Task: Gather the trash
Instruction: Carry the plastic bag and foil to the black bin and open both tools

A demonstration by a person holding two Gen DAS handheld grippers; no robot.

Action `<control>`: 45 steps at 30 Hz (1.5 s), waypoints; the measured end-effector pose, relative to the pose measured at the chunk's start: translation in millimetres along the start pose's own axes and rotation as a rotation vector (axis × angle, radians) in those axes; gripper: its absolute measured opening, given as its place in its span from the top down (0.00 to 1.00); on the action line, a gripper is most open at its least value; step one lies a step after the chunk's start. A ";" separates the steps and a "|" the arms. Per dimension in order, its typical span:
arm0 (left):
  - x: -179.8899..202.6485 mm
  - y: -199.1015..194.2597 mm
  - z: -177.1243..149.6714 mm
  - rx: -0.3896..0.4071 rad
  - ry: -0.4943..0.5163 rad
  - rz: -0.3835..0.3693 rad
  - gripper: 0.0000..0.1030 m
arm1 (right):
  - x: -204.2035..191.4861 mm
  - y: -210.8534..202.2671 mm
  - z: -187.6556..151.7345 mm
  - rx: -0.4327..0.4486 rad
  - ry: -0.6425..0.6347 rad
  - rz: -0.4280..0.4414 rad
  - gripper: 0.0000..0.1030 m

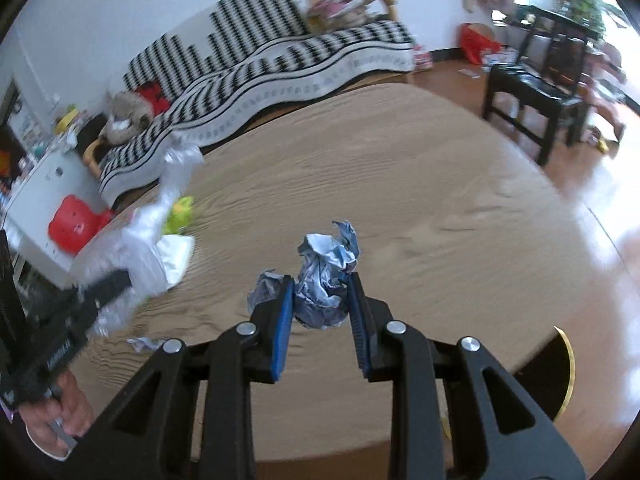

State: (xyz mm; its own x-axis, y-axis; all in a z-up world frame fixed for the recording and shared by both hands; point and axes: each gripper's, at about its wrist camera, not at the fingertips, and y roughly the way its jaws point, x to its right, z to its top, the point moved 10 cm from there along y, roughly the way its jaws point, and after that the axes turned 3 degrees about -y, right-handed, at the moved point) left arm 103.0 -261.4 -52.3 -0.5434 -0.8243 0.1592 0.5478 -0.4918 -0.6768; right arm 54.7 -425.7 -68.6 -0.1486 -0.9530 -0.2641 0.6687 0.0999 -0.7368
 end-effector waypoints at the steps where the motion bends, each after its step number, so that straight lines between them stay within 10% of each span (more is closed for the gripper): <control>1: 13.2 4.1 -3.3 -0.009 0.013 -0.018 0.92 | 10.9 -6.1 -2.0 0.006 0.012 -0.012 0.74; 18: 235.5 69.1 -88.5 -0.196 0.268 -0.323 0.92 | 220.7 -99.8 -80.8 0.029 0.258 -0.214 0.74; 45: 274.0 150.2 -158.3 -0.365 0.312 -0.283 0.92 | 261.8 -72.8 -128.5 -0.113 0.360 -0.247 0.73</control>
State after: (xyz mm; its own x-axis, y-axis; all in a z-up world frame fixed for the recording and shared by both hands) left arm -64.3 -516.8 -224.1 -0.8304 -0.5245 0.1878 0.1275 -0.5071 -0.8524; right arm -126.6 -645.6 -164.1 -0.5512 -0.7939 -0.2566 0.5008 -0.0688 -0.8628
